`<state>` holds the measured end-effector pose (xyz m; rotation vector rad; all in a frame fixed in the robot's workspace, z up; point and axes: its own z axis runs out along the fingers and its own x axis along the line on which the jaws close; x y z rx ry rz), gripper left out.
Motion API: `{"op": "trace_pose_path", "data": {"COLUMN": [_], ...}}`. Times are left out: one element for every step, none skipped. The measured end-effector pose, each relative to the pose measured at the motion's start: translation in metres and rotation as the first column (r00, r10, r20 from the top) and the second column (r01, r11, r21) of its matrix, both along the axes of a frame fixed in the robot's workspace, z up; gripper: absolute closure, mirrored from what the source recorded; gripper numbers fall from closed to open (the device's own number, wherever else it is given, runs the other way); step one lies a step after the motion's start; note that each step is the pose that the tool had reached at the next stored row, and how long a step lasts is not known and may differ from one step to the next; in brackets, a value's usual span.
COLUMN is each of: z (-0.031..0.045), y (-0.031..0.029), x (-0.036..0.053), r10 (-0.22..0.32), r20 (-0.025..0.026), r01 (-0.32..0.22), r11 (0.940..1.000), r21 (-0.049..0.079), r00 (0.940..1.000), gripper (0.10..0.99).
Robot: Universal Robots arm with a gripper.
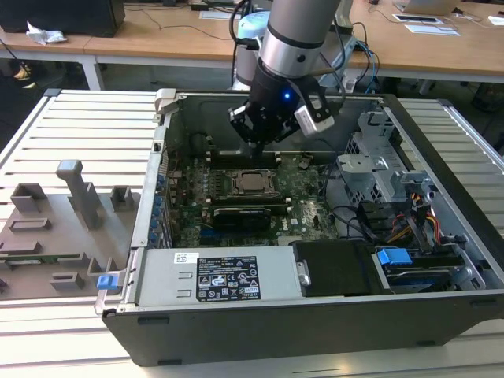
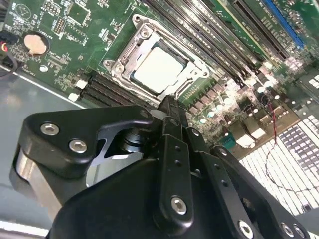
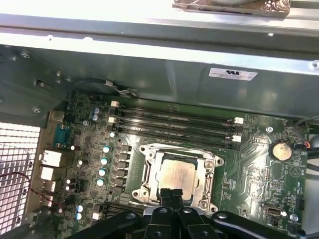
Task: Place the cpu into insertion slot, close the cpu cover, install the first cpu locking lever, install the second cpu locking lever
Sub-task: 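Install the second cpu locking lever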
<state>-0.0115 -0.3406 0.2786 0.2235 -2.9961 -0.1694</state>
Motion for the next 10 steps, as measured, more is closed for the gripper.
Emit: {"op": "trace_pose_path", "data": {"z": [0.0016, 0.0024, 0.0025, 0.0025, 0.0027, 0.0027, 0.0027, 0.0028, 0.0028, 0.0028], "y": [0.0, 0.0, 0.0, 0.0, 0.0, 0.0, 0.0, 0.0, 0.0, 0.0], "x": [0.0, 0.0, 0.0, 0.0, 0.0, 0.0, 0.0, 0.0, 0.0, 0.0], "r10": [0.0, 0.0, 0.0, 0.0, 0.0, 0.0, 0.0, 0.0, 0.0, 0.0], "r20": [0.0, 0.0001, 0.0001, 0.0002, 0.0001, 0.0, 0.0001, 0.0, 0.0001, 0.0], "r01": [0.0, 0.0, 0.0, 0.0, 0.0, 0.0, 0.0, 0.0, 0.0, 0.0], "r11": [1.0, 1.0, 1.0, 1.0, 1.0, 1.0, 1.0, 1.0, 1.0, 1.0], "r21": [0.0, 0.0, 0.0, 0.0, 0.0, 0.0, 0.0, 0.0, 0.0, 0.0], "r00": [1.0, 1.0, 1.0, 1.0, 1.0, 1.0, 1.0, 1.0, 1.0, 1.0], "gripper": [0.98, 0.98, 0.98, 0.98, 0.98, 0.98, 0.98, 0.98, 0.98, 0.98]}}
